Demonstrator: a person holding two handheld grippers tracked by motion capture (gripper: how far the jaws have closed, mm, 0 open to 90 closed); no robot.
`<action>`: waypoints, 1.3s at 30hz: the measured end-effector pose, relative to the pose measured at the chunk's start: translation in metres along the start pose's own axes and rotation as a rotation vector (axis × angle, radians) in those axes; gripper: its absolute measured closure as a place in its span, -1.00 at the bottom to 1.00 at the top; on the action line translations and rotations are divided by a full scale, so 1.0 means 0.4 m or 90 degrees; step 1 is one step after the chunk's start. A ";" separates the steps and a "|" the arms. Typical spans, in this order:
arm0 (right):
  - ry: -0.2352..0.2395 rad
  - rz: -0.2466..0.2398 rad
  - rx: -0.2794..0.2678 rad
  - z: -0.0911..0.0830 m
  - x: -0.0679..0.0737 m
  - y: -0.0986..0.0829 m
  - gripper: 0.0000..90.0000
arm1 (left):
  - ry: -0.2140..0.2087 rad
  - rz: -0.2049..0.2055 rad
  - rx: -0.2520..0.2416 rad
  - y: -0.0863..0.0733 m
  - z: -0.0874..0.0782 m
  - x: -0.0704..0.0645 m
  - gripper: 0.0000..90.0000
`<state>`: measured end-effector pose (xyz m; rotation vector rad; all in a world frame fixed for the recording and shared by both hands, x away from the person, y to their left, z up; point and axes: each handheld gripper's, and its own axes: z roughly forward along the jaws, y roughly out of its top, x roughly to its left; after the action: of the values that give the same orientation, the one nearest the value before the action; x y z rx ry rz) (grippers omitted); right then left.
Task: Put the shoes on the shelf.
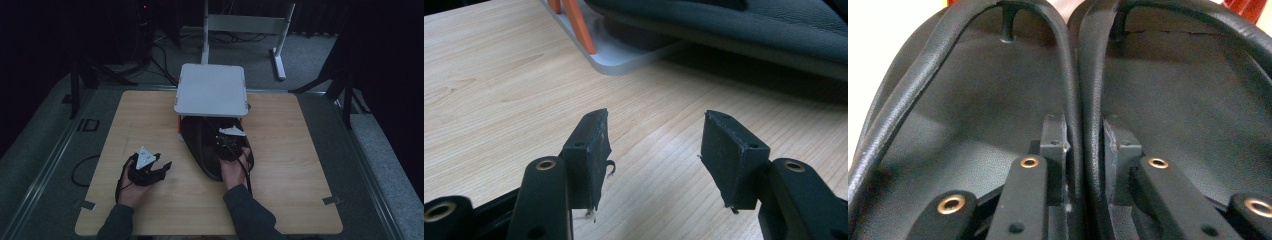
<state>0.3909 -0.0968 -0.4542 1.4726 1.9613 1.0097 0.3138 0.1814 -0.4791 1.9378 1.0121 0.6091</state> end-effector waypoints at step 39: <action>-0.076 0.077 -0.059 0.063 0.005 0.067 0.66 | -0.004 0.004 0.004 0.001 0.006 -0.002 0.00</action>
<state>0.4249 -0.0842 -0.4483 1.5777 1.7370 1.0236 0.3152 0.1795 -0.4802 1.9480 1.0061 0.6030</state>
